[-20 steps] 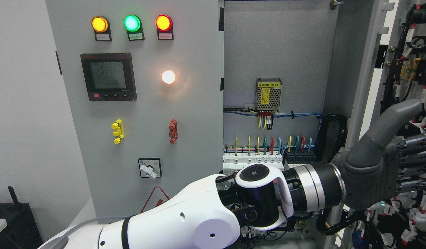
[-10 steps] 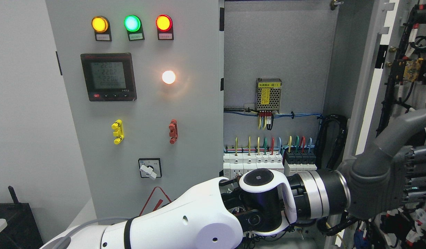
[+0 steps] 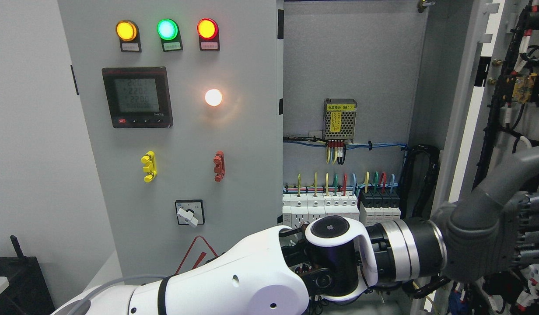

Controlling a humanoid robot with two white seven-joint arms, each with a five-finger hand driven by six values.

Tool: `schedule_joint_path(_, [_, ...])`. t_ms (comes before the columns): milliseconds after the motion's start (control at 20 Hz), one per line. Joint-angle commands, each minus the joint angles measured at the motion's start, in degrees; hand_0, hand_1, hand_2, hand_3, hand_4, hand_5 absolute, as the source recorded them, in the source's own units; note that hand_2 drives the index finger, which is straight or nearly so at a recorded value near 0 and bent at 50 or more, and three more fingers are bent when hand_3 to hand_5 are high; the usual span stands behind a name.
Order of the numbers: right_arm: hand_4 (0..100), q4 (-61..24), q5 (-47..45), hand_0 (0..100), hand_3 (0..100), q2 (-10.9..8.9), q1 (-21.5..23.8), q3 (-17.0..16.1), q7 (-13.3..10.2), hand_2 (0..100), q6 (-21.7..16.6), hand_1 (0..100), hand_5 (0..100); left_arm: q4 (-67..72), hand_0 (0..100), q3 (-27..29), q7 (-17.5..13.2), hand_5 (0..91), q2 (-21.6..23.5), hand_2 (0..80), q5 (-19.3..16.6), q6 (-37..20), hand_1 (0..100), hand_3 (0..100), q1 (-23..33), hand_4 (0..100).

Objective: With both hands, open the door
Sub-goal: 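Withdraw the left hand down and away from the cabinet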

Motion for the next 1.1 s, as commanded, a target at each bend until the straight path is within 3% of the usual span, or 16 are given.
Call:
schedule_joint_path(0, [0, -0.24, -0.01, 0, 0, -1.23, 0.0, -0.21, -0.01, 0, -0.02, 0, 0, -0.79, 0, 3.19, -0.12, 0.0, 6.95, 0.0, -0.4, 0.29, 0, 0, 0.01, 4])
schedule_joint_path(251, [0, -0.24, -0.01, 0, 0, -1.23, 0.0, -0.21, -0.01, 0, -0.02, 0, 0, -4.03, 0, 3.11, -2.58, 0.0, 17.5, 0.0, -0.22, 0.29, 0, 0, 3.77, 4])
schedule_joint_path(501, [0, -0.59, -0.01, 0, 0, -1.14, 0.0, -0.21, -0.01, 0, -0.11, 0, 0, -9.66, 0, 3.02, -2.58, 0.0, 27.79, 0.0, -0.75, 0.29, 0, 0, 10.63, 4])
schedule_joint_path(902, [0, -3.22, -0.01, 0, 0, -1.14, 0.44, -0.12, -0.09, 0, -0.02, 0, 0, -18.44, 0, 3.19, -2.76, 0.0, 41.85, 0.0, -6.98, -0.41, 0, 0, 23.02, 4])
schedule_joint_path(1052, [0, -3.31, -0.27, 0, 0, -1.14, 0.53, -0.21, -0.01, 0, -0.11, 0, 0, -21.88, 0, 3.19, -5.91, 0.0, 47.65, 0.0, -7.25, -0.59, 0, 0, 27.06, 4])
